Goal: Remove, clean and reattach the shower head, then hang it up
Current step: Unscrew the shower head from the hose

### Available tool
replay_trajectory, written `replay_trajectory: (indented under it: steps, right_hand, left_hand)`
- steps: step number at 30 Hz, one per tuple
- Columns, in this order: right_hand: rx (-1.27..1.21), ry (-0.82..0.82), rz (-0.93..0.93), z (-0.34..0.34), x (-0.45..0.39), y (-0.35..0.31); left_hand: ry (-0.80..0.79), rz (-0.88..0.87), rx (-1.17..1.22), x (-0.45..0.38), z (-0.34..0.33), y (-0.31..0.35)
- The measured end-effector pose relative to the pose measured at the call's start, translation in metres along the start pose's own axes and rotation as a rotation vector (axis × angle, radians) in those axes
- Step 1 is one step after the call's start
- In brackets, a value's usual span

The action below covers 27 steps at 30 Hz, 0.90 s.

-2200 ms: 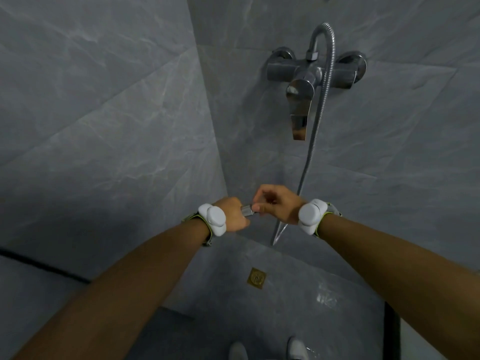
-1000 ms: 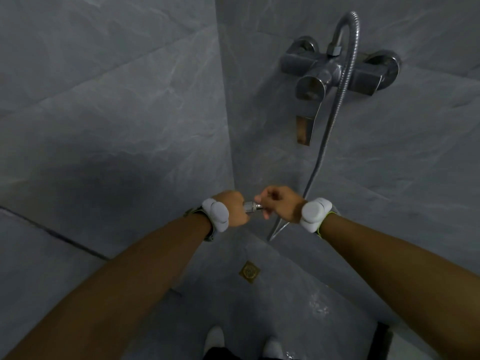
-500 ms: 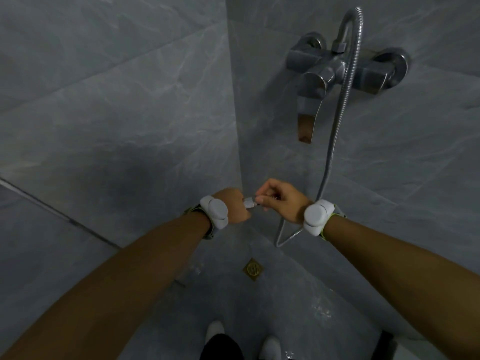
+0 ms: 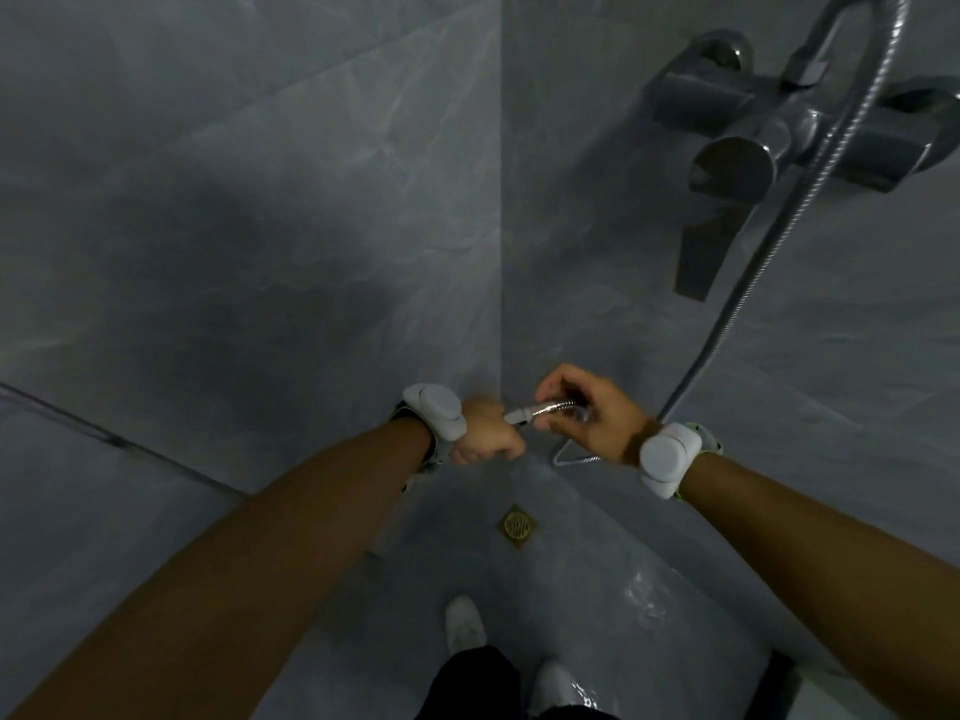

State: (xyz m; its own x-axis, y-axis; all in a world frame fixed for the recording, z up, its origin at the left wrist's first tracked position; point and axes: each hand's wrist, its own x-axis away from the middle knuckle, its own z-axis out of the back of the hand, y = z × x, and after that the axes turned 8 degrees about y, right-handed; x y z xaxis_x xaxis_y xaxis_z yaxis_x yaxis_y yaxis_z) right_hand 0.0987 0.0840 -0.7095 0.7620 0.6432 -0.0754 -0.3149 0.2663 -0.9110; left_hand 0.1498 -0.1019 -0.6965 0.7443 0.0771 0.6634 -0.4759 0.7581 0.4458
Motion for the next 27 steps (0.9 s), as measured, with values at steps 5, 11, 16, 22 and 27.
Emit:
replay_trajectory:
  steps: [5, 11, 16, 22, 27]
  right_hand:
    - [-0.047, -0.134, -0.366, -0.009, -0.034, 0.008]
    - [0.027, -0.039, -0.149, -0.002, -0.036, 0.006]
    - [0.143, 0.196, -0.026, 0.011, -0.037, 0.018]
    - [0.213, 0.349, -0.485, -0.012, -0.053, 0.082]
    - [-0.32, 0.423, -0.942, -0.035, -0.045, 0.168]
  left_hand:
    - [0.096, -0.104, -0.241, -0.022, 0.01, -0.007]
    - [-0.022, -0.057, -0.044, -0.032, 0.028, -0.013]
    - [0.079, -0.048, 0.099, -0.042, 0.035, -0.022]
    - [0.245, -0.108, 0.111, -0.061, 0.015, -0.024]
    - [0.219, -0.065, 0.17, -0.085, -0.014, -0.05]
